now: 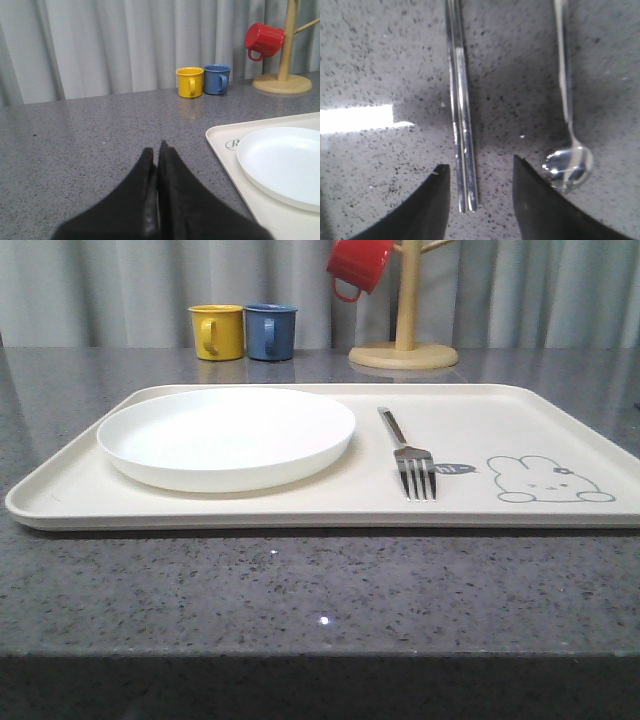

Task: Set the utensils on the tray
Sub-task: 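Grasp the silver chopsticks with the right gripper and lift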

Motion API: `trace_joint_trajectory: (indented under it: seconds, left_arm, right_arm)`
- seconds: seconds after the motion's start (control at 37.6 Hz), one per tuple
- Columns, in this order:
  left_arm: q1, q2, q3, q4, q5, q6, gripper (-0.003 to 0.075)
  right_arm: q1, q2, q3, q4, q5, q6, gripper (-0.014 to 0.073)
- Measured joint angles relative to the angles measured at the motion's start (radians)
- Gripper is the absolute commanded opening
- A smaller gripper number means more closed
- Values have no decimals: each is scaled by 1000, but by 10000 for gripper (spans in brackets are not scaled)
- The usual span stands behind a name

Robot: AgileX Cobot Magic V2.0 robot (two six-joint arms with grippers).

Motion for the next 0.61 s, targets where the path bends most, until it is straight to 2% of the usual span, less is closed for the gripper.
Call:
trace_joint_trajectory:
  seconds: [0.35,0.4,0.53,0.61]
  left_arm:
    - [0,0,0,0,0,0,-18]
    - [0,0,0,0,0,0,-18]
    - [0,0,0,0,0,0,-18]
    - [0,0,0,0,0,0,-18]
  right_arm:
    - [0,123,3,17,-32,-17,318]
    - [0,123,3,17,-30,-17,260]
    - [0,123,3,5,-30,-17,31]
    - [0,124,-1,0,-28,-17,-46]
